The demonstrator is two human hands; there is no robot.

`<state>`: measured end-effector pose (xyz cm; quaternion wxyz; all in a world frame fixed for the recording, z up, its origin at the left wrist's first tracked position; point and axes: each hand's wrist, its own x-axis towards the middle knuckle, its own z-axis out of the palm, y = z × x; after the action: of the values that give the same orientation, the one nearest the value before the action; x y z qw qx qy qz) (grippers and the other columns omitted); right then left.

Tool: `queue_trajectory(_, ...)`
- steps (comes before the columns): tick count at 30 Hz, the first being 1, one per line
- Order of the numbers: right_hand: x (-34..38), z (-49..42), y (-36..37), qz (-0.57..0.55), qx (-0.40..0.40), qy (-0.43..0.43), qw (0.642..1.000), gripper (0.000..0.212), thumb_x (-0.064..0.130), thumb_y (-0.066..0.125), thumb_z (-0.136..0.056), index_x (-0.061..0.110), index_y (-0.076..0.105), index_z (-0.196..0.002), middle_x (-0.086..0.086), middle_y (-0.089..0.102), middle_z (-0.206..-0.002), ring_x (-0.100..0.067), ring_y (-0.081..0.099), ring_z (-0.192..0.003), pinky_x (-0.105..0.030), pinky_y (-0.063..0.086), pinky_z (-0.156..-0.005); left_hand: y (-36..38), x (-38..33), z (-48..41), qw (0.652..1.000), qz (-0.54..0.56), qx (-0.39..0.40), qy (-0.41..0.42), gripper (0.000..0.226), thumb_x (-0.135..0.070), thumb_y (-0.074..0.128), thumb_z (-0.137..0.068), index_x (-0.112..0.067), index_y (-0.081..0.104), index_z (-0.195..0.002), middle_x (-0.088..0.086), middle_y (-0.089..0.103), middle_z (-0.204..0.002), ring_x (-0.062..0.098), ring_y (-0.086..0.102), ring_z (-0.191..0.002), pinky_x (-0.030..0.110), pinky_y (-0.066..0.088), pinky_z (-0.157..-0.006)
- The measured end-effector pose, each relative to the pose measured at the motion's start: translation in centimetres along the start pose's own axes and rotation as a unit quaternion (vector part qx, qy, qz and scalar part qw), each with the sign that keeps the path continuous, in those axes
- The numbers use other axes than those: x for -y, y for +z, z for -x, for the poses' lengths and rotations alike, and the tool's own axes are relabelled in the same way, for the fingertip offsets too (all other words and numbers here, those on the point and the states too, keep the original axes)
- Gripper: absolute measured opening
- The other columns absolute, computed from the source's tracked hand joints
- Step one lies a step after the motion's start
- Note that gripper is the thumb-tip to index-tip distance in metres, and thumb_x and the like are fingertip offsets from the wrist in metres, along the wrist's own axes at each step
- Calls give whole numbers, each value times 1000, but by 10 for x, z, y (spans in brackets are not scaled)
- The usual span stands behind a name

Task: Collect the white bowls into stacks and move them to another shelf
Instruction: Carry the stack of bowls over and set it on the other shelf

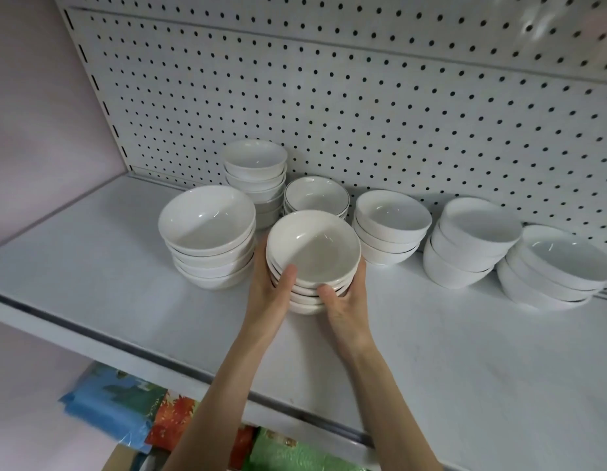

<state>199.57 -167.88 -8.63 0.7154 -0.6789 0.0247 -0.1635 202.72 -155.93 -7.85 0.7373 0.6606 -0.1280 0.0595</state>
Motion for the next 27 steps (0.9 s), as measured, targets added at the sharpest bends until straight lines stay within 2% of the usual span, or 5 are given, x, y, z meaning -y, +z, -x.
queue_trajectory(13,12,-3,-18,99,70,3,993,71,33,73,-73,33,31,-131,17,47,-130,19,48,-111,-3,39,-88,-8,-2,0,1000,-3,23,-6,62,-46,59,-80,-22,42,-135,-8,55,-133,4,52,-124,16,42,-97)
queue_trajectory(16,28,1,-24,156,80,22,984,70,18,72,-84,36,26,-134,24,42,-132,15,44,-117,-16,38,-101,-14,-11,7,999,-21,33,-27,56,-48,59,-86,-28,42,-135,-11,54,-133,-9,51,-119,8,41,-92)
queue_trajectory(20,60,17,-34,279,54,49,958,107,56,66,-65,30,8,-151,10,23,-155,-12,22,-143,-40,24,-118,-37,-37,30,993,-88,49,-64,81,-58,46,-79,-24,27,-150,-11,35,-151,-3,38,-131,-6,30,-86)
queue_trajectory(24,106,40,-30,447,92,-30,889,104,62,60,-66,29,12,-152,1,15,-159,-14,10,-146,-37,15,-120,-82,-75,61,975,-190,106,-30,78,-69,48,-82,-29,32,-147,-12,41,-146,3,41,-132,26,33,-111)
queue_trajectory(27,146,60,4,542,173,-88,818,102,68,57,-67,32,12,-152,-1,11,-160,-19,7,-147,-41,13,-119,-139,-110,84,908,-389,146,53,83,-76,39,-75,-35,27,-146,-14,39,-145,3,41,-130,32,37,-108)
